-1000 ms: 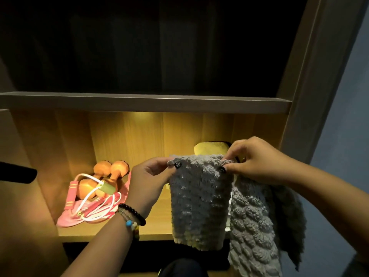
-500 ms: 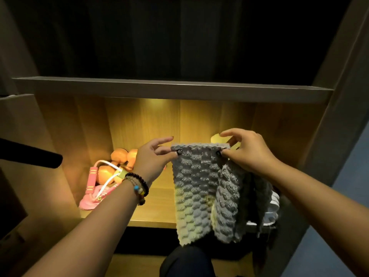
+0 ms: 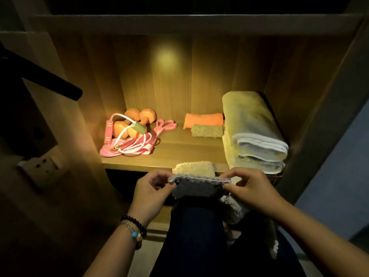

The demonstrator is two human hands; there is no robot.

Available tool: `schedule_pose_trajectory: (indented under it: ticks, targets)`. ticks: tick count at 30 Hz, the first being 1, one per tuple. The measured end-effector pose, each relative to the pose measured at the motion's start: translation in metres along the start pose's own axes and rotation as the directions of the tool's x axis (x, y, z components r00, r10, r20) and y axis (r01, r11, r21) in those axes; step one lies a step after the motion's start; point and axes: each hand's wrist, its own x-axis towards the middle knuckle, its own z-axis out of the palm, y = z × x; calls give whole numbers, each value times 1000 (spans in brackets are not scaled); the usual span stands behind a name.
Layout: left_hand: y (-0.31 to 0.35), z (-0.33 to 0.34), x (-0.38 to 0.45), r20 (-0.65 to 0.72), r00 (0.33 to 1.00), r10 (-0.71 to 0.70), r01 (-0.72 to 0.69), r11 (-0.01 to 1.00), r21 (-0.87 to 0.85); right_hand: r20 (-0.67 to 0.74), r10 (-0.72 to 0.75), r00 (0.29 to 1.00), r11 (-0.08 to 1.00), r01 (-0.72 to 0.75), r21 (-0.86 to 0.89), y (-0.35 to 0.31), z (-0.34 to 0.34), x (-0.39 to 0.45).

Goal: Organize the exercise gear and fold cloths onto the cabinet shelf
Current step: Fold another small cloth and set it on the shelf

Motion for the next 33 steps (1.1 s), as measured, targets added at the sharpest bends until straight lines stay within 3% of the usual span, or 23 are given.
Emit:
schedule_pose_trajectory:
  ticks: [12, 18, 25, 29, 31, 33]
  targets:
    - [-55, 4, -86, -89, 995, -54, 48, 997, -64, -7, 121, 993, 957, -115, 267, 28, 51, -86]
    - [-59, 9, -89, -142, 982, -122, 98, 981, -166, -65, 182, 981, 911, -143, 388, 23, 62, -99]
    - [-70, 17, -84, -173, 964, -200, 175, 973, -149, -127, 343, 931, 826, -235, 512, 31, 84, -98]
    - [-73, 16, -78, -146, 969, -200, 189, 978, -85, -264, 308, 914, 914, -207, 350, 32, 96, -95]
    - [-73, 15, -75, -149, 971, -189, 183, 982, -50, -341, 146, 929, 983, -97, 157, 30, 98, -93]
    - [-72, 13, -73, -165, 981, -103, 115, 991, 65, -320, -95, 943, 995, 82, -53, 30, 100, -92]
